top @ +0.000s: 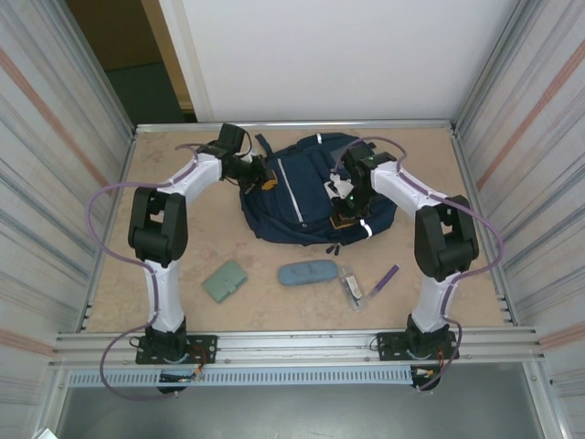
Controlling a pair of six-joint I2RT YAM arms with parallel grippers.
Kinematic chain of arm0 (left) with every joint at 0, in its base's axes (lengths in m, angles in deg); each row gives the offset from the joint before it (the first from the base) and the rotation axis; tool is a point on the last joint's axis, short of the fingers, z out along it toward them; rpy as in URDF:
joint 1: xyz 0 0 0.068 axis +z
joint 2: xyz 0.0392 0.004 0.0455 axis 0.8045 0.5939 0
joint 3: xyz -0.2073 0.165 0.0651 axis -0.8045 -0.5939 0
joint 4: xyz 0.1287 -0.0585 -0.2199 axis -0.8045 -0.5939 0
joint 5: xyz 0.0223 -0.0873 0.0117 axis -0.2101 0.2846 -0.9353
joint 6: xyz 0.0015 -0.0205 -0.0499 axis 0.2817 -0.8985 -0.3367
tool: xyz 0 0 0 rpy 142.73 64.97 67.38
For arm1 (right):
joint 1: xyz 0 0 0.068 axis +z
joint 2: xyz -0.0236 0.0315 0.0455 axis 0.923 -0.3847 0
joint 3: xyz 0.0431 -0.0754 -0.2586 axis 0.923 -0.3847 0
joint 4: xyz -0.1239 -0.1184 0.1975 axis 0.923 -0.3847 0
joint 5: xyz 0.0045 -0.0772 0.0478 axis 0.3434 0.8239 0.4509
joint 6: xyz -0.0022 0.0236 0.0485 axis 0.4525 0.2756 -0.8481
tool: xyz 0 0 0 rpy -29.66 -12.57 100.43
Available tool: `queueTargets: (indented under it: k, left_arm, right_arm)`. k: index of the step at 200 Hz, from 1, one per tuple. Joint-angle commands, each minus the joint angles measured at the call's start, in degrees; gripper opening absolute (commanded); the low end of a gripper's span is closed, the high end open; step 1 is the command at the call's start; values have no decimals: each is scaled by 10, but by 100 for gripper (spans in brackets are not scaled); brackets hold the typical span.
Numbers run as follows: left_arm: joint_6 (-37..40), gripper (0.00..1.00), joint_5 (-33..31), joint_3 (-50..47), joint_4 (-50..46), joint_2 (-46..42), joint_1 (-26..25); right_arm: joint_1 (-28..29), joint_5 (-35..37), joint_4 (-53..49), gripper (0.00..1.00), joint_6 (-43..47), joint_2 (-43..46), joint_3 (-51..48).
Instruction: Pack the student bag
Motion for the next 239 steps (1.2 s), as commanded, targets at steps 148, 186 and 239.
queueTargets:
  k: [148,186,239]
  left_arm:
    - [75,42,39,16,20,-5,1]
    - [157,44,-7,-51,-62,-87,-50]
    - [90,45,-91,-155,4,-136,-161]
  right_arm:
    - [97,83,222,40,-108,121,-106]
    - [74,170,179,46,-24,147,-123]
    - [71,197,208,49,97,144,-136]
